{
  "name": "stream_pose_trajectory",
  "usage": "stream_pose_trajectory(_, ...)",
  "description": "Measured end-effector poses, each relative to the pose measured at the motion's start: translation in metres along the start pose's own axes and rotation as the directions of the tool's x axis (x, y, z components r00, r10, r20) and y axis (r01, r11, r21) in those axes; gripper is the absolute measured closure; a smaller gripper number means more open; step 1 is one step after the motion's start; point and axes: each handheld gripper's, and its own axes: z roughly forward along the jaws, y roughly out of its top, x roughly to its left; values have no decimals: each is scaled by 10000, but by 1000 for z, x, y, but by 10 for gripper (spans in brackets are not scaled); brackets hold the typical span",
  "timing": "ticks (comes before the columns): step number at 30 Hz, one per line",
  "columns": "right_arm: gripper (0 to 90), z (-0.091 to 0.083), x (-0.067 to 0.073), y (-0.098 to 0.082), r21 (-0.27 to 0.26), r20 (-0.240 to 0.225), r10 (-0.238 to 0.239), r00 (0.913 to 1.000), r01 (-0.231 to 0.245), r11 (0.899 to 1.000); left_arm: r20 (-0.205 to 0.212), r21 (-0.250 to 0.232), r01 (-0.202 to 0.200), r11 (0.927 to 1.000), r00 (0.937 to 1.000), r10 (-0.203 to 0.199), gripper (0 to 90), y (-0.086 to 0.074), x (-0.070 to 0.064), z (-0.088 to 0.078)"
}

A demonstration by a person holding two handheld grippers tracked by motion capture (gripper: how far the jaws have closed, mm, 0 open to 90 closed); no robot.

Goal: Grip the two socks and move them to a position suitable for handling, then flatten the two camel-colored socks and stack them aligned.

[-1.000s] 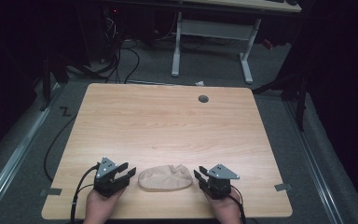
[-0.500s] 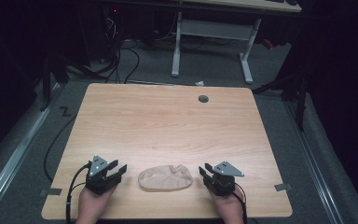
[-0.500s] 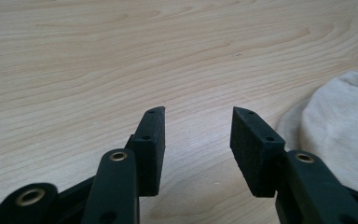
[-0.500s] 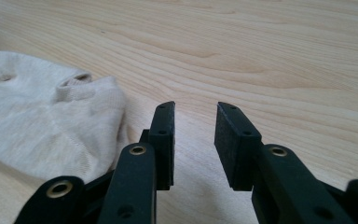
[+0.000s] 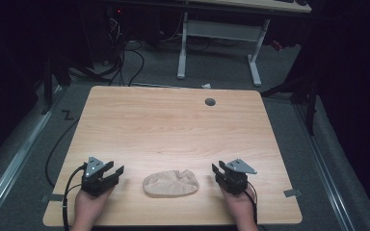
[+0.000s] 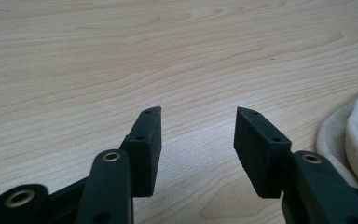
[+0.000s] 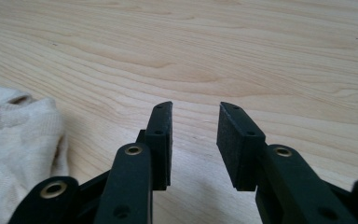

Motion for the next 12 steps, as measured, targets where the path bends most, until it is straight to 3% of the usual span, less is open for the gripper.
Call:
stream_pose_trajectory(5, 625, -3, -2, -4, 43, -24, 3, 10000, -3, 10000, -86, 14, -116, 9999, 9999, 116, 514, -2, -1, -1)
stream_pose_trajectory(12, 589, -7, -2, -8, -102, -136, 40, 9999, -41, 9999, 114, 55, 160, 9999, 9998, -161, 515, -9, -2, -4)
